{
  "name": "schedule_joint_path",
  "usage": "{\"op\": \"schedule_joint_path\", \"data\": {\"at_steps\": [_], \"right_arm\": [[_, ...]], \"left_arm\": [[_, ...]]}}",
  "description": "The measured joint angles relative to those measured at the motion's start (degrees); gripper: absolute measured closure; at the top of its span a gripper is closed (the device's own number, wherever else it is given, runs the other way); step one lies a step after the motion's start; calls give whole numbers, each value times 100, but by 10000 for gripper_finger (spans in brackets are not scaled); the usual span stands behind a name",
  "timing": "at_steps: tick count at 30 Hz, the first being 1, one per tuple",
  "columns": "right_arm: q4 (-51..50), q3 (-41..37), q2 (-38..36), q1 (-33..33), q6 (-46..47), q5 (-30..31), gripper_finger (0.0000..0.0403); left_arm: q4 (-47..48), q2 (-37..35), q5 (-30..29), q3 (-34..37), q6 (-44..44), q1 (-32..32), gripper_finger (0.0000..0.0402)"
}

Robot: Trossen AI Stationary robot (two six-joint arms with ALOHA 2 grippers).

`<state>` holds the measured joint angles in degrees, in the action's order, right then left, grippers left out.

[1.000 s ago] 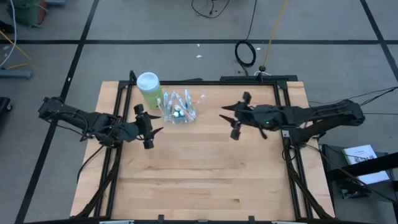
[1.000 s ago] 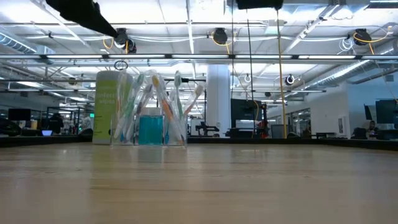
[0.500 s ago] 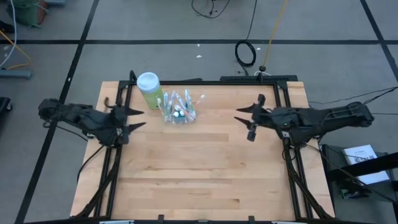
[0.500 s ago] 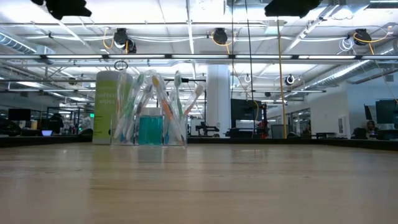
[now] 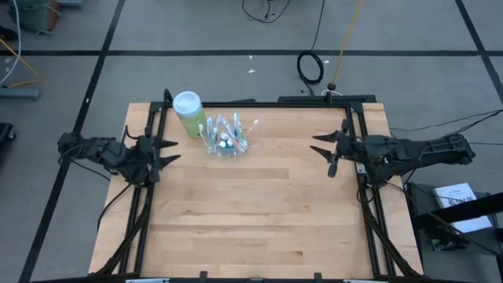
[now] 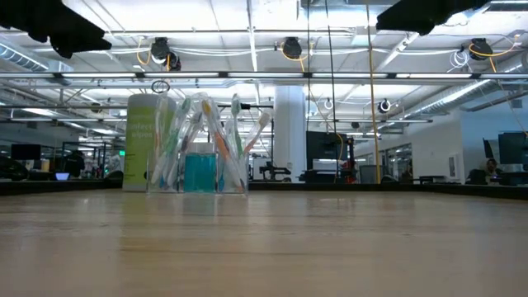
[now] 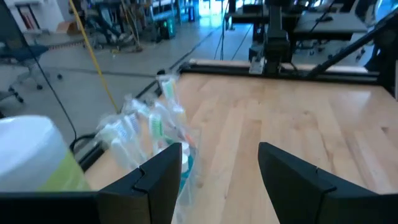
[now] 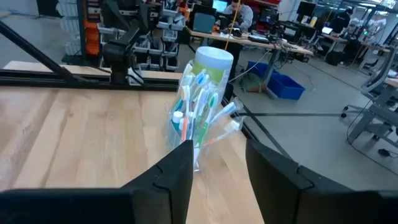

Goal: Pick & Place toothbrushing station
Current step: Return to Home Position

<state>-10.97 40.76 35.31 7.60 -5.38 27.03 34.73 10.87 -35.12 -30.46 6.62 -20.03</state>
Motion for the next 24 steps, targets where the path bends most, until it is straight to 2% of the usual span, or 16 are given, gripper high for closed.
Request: {"op": "schedule_joint_path", "data": {"at_steps": [7, 13, 18, 24], "right_arm": [[3, -193, -71, 0, 694, -11, 261], [265, -456, -194, -7, 404, 3, 261], [614, -903, -776, -13, 273, -4, 261], [647, -1340, -1673, -15, 296, -2, 261]], "left_arm": [[-949, -87, 5, 466, -569, 2, 183], [-1166, -101, 1, 488, -543, 2, 183], [-1016, -351, 59, 496, -556, 2, 183], [-1069, -690, 56, 850, -518, 2, 183]]}}
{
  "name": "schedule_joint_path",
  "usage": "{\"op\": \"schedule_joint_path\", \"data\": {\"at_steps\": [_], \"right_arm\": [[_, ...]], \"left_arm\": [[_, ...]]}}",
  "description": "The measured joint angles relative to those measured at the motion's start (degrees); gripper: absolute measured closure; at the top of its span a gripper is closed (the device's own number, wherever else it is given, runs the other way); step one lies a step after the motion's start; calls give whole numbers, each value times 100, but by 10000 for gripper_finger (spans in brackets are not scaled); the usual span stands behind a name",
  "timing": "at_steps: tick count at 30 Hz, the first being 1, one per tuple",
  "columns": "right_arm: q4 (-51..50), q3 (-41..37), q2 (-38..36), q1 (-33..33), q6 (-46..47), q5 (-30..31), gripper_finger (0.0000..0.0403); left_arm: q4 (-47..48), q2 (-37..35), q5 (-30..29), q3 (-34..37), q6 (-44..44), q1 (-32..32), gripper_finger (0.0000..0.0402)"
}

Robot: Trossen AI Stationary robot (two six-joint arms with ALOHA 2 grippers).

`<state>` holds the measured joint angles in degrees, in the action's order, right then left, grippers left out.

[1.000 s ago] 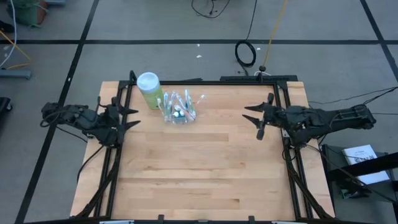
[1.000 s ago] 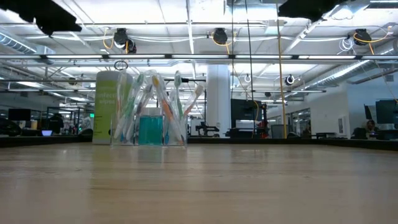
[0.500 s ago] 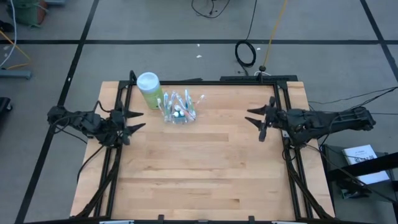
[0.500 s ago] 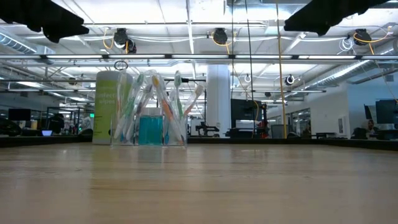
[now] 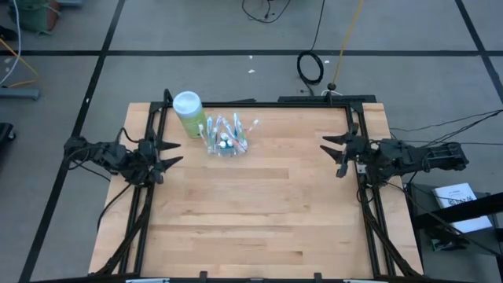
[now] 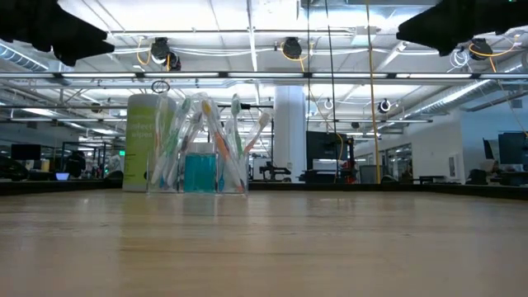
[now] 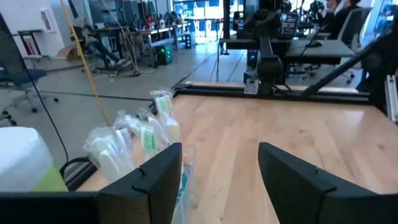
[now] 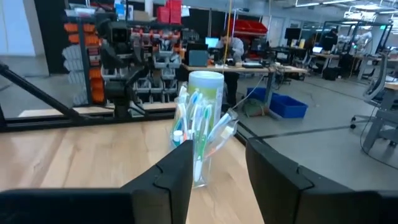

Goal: Pick & Place toothbrushing station
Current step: Return to Home Position

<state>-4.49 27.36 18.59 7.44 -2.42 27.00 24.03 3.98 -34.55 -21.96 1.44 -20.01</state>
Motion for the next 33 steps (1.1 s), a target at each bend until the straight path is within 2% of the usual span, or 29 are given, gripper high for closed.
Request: {"op": "schedule_joint_path", "data": {"at_steps": [5, 13, 18, 24, 28, 33], "right_arm": [[-59, -310, -731, 0, -54, -2, 261], [-302, -720, -1846, 0, -185, -3, 261], [-380, -760, -1801, 0, -123, -31, 261], [-248, -1070, -1844, 2, 150, -163, 261], [326, -1521, -1839, 2, 111, -164, 261], [911, -2075, -1841, 2, 35, -175, 261]], "left_arm": [[40, -374, 9, 77, -133, 0, 183], [114, -363, 9, 104, -158, 0, 183], [63, -364, 127, 126, -130, 0, 183], [-557, -365, 298, 472, -309, 0, 183], [-978, -364, 365, 860, -440, 0, 183], [-1933, -359, 362, 1582, -570, 2, 183]]}}
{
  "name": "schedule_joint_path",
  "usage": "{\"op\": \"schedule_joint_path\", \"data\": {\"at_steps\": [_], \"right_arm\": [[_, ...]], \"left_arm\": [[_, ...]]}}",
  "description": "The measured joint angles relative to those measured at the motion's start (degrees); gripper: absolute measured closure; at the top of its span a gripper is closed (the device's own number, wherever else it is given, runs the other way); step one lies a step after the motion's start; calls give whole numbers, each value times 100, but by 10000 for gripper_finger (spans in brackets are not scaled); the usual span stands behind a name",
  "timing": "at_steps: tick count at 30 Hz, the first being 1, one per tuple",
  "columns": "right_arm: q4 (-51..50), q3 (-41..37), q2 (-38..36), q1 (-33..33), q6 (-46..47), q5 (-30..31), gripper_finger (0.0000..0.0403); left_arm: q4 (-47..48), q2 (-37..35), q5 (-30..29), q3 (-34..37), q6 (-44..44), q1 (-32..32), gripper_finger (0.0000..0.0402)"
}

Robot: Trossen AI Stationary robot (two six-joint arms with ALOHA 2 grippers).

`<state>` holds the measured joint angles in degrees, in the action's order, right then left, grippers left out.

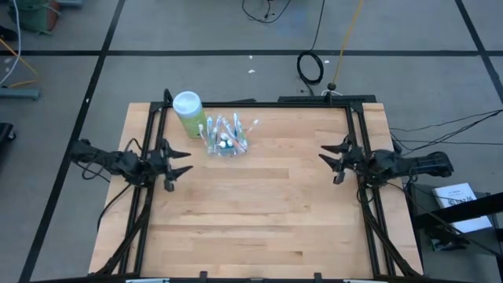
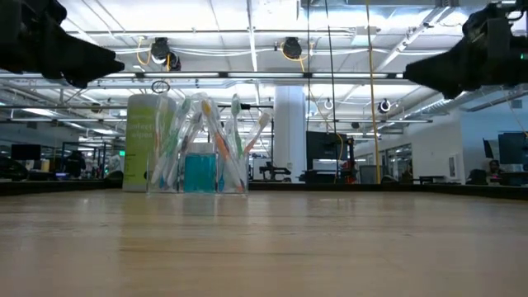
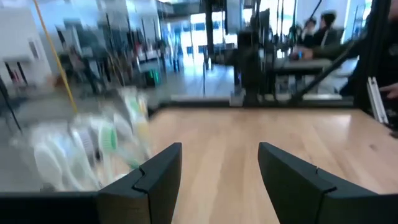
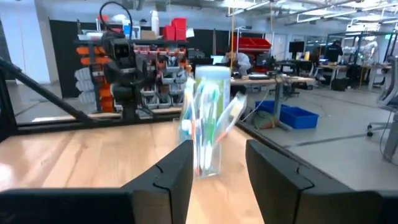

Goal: Pick & Place toothbrushing station
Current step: Return to Home Position

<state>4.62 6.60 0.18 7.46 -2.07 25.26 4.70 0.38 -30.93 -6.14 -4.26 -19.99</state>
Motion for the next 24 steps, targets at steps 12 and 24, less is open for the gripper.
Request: {"op": "schedule_joint_path", "data": {"at_steps": [12, 24], "right_arm": [[787, -553, 54, 0, 23, 2, 261], [717, -565, 57, 0, -10, 0, 261]], "left_arm": [[-439, -2, -8, 382, -316, 9, 183], [-679, 89, -3, 458, -468, 9, 183]]}}
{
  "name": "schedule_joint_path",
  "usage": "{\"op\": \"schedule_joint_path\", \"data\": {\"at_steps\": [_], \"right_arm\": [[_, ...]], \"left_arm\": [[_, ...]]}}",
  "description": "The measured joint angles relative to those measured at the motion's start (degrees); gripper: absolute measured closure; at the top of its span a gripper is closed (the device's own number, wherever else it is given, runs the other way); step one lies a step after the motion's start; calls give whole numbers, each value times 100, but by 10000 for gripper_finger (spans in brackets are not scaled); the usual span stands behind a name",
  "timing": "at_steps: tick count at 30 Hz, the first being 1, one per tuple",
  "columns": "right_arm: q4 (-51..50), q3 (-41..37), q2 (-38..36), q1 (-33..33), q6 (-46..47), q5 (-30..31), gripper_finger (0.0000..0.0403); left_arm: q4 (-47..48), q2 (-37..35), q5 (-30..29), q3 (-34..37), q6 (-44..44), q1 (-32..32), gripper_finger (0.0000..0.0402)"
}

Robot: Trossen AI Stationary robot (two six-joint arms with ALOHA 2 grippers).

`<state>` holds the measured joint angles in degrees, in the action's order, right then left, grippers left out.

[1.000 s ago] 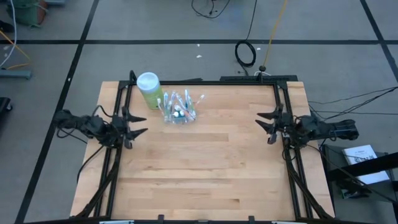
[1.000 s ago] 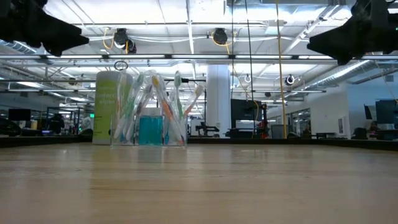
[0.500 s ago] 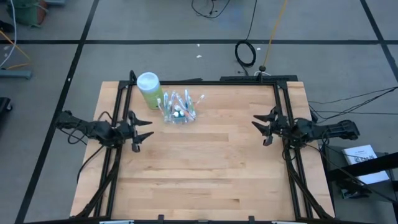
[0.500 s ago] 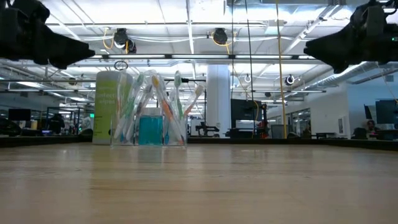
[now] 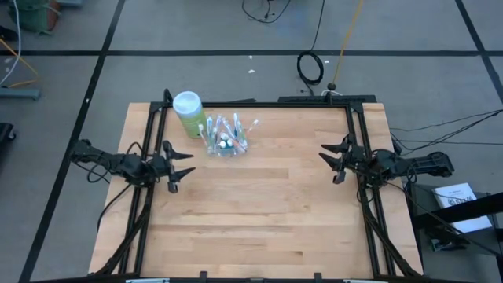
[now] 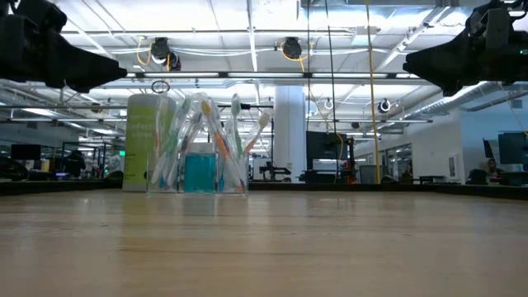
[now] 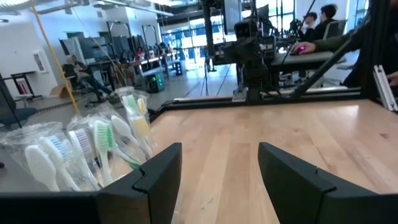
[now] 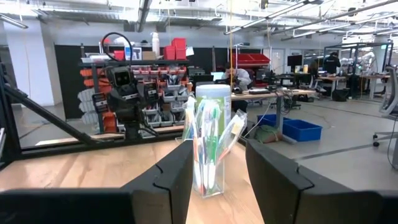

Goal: Pick & Place toothbrushing station
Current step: Return to Home Position

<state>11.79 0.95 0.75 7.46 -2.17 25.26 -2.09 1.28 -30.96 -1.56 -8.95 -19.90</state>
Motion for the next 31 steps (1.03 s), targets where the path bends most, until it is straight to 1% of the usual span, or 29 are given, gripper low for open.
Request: {"op": "schedule_joint_path", "data": {"at_steps": [12, 18, 23, 28, 31], "right_arm": [[-2, -7, 0, 0, -4, 1, 261], [-2, -9, 0, 0, -4, 0, 261], [-2, -9, 0, 0, -4, 0, 261], [-2, -9, 0, 0, -4, 0, 261], [-2, -9, 0, 0, -4, 0, 261]], "left_arm": [[-233, 452, -11, 42, 67, 0, 183], [-255, 468, -226, 76, 144, 0, 183], [-191, 529, -187, 68, -170, 0, 183], [-187, 585, -219, 66, -974, 0, 183], [-207, 586, -225, 66, -1088, 0, 183]]}}
